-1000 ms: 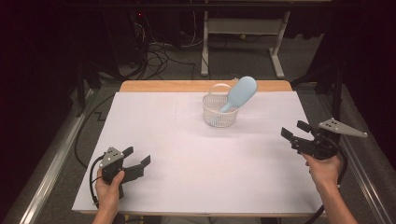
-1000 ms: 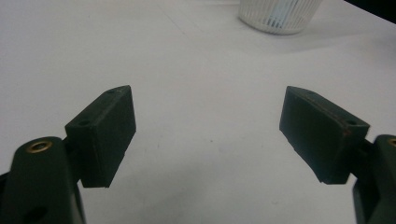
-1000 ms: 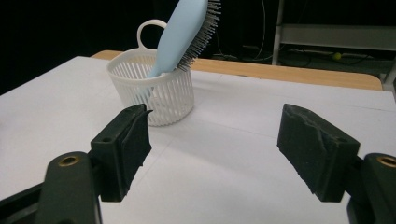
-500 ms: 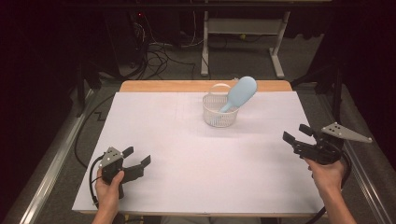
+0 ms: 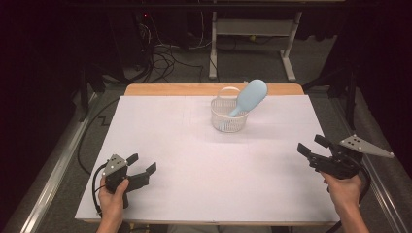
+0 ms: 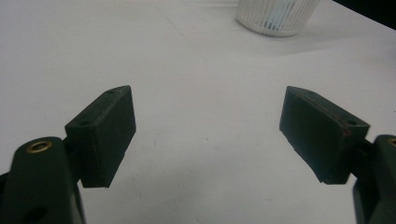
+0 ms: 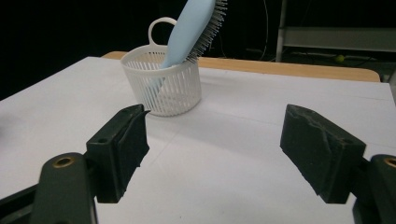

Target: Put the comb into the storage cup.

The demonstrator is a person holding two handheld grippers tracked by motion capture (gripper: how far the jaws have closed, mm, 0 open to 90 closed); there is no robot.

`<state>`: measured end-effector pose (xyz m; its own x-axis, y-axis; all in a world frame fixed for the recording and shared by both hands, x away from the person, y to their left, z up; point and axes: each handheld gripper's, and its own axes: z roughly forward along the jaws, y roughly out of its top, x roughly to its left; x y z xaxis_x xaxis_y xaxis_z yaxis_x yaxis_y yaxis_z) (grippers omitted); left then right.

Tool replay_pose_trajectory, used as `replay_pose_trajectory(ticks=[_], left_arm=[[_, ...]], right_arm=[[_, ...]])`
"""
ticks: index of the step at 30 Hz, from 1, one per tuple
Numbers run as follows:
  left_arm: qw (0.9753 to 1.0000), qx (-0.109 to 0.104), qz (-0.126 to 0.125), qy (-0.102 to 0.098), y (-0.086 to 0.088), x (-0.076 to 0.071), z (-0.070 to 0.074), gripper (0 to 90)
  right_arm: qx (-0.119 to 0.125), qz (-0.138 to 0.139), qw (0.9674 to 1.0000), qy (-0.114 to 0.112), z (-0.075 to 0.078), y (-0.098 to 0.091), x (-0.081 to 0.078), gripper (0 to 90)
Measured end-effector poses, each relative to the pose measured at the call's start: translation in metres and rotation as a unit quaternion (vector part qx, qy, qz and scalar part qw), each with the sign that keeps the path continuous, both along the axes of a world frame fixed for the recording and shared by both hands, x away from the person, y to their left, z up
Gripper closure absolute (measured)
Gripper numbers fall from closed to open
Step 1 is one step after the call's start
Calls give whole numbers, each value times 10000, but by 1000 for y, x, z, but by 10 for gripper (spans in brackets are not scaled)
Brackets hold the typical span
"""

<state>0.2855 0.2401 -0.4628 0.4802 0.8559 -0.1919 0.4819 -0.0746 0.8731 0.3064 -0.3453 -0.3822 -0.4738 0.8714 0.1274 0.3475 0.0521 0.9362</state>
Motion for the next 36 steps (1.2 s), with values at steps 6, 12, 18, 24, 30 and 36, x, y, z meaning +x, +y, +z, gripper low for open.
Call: replay_pose_trajectory(ticks=[6, 12, 18, 24, 30, 36], left_arm=[[10000, 0, 5, -2, 1, 0, 0, 195], [10000, 9, 2, -8, 1, -1, 0, 195], [10000, 6, 20, 4, 2, -1, 0, 195], [10000, 21, 16, -5, 1, -2, 0, 195], [10000, 3, 58, -12, 4, -3, 0, 195], [10000, -6, 66, -10, 5, -3, 0, 195]], right_arm=[[3, 13, 10000, -37, 0, 1, -5, 233], [-59, 3, 10000, -56, -3, 3, -9, 232], [-48, -17, 10000, -57, -6, 1, -13, 231], [-53, -38, 10000, -66, -10, 1, -15, 231], [-70, -6, 10000, -51, -14, 3, -18, 232], [-67, -10, 10000, -32, -17, 5, -20, 232]])
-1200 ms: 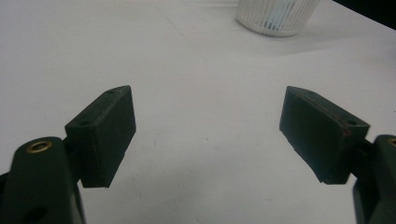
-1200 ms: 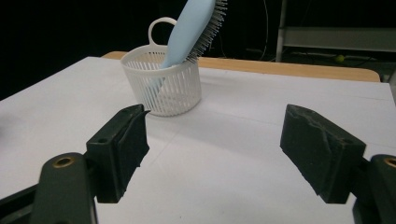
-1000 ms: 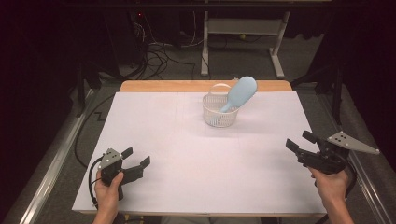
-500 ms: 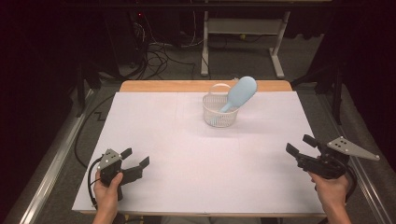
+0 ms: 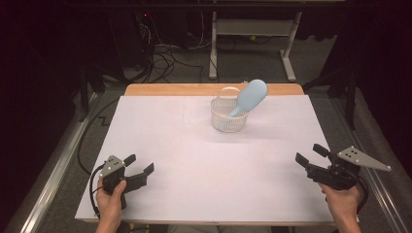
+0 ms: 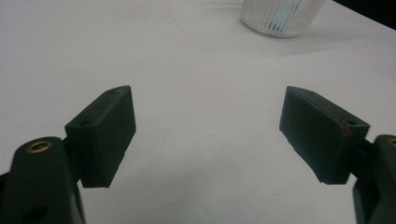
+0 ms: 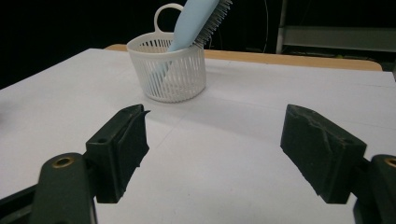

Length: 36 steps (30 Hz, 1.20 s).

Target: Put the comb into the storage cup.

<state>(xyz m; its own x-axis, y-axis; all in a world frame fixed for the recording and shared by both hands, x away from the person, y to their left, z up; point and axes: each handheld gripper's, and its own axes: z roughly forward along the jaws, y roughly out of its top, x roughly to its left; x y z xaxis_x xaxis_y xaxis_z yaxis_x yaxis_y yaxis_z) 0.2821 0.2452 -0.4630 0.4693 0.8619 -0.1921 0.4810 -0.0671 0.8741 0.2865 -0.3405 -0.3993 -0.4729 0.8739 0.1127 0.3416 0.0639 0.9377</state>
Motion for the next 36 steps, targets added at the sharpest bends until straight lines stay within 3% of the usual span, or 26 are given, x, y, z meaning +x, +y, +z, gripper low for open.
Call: replay_pose_trajectory(ticks=[36], left_arm=[[10000, -1, -61, 0, -3, 5, 0, 195]], right_arm=[[22, -113, 9999, 44, -21, -4, -13, 230]])
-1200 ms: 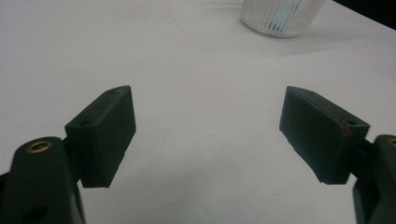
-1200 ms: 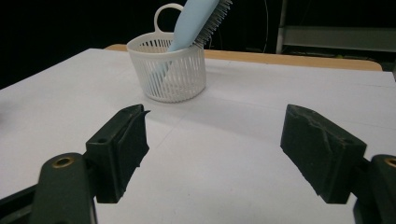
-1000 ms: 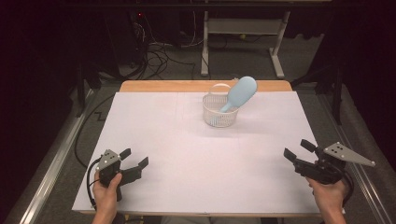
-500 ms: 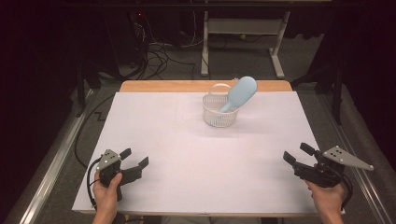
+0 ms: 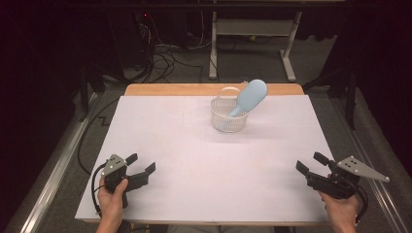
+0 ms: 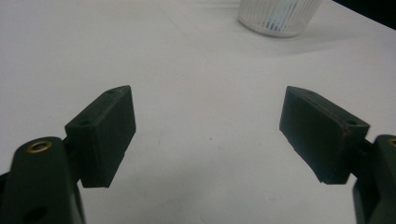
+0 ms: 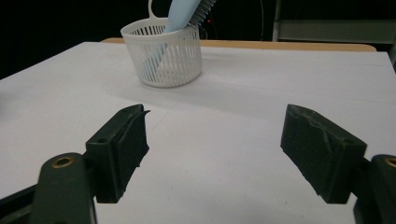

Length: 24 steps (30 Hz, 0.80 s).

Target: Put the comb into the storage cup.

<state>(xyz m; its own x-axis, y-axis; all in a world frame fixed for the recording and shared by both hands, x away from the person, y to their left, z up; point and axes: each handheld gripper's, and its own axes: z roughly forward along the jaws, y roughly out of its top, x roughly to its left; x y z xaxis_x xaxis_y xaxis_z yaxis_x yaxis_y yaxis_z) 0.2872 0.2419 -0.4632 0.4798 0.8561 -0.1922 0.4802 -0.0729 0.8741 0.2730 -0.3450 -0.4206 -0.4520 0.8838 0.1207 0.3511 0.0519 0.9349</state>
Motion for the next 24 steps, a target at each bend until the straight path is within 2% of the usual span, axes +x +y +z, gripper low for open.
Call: replay_pose_trajectory(ticks=[24], left_arm=[[10000, 3, -45, -8, -2, 3, 0, 195]], right_arm=[[-40, -4, 9999, 132, -15, -5, -13, 232]])
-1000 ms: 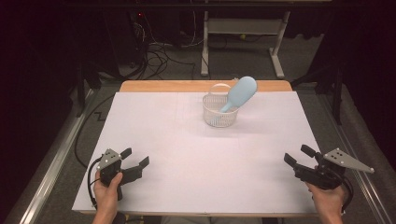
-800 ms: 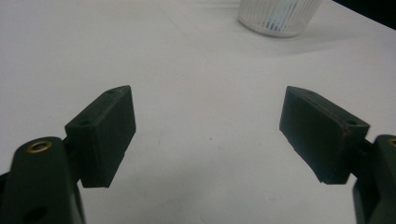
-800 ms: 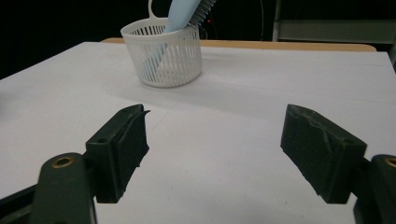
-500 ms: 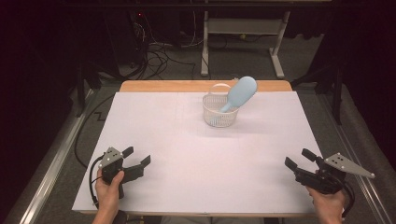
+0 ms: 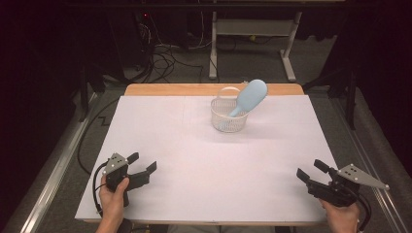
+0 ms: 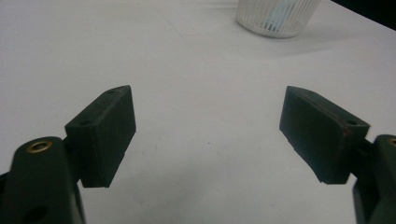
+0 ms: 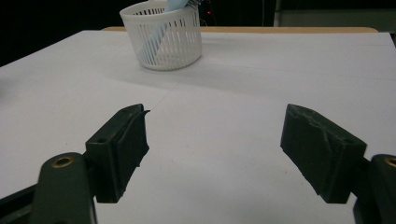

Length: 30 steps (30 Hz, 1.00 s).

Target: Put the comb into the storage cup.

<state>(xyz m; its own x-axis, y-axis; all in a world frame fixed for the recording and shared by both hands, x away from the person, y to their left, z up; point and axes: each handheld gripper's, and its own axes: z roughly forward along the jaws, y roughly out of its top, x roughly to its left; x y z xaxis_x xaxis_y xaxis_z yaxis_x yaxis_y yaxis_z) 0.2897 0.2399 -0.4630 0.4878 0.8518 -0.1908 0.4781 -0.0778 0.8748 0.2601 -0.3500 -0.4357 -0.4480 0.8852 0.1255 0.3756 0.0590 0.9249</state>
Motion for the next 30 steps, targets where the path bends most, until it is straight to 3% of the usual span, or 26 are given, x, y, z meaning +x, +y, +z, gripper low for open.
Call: replay_pose_trajectory(ticks=[12, 30], left_arm=[[10000, 18, 0, -16, 2, 0, 0, 195], [10000, 25, 18, 7, 3, -2, -2, 195]], right_arm=[[-80, -87, 9999, 35, -6, -7, -4, 241], [76, -130, 9998, 120, -17, -19, -2, 262]])
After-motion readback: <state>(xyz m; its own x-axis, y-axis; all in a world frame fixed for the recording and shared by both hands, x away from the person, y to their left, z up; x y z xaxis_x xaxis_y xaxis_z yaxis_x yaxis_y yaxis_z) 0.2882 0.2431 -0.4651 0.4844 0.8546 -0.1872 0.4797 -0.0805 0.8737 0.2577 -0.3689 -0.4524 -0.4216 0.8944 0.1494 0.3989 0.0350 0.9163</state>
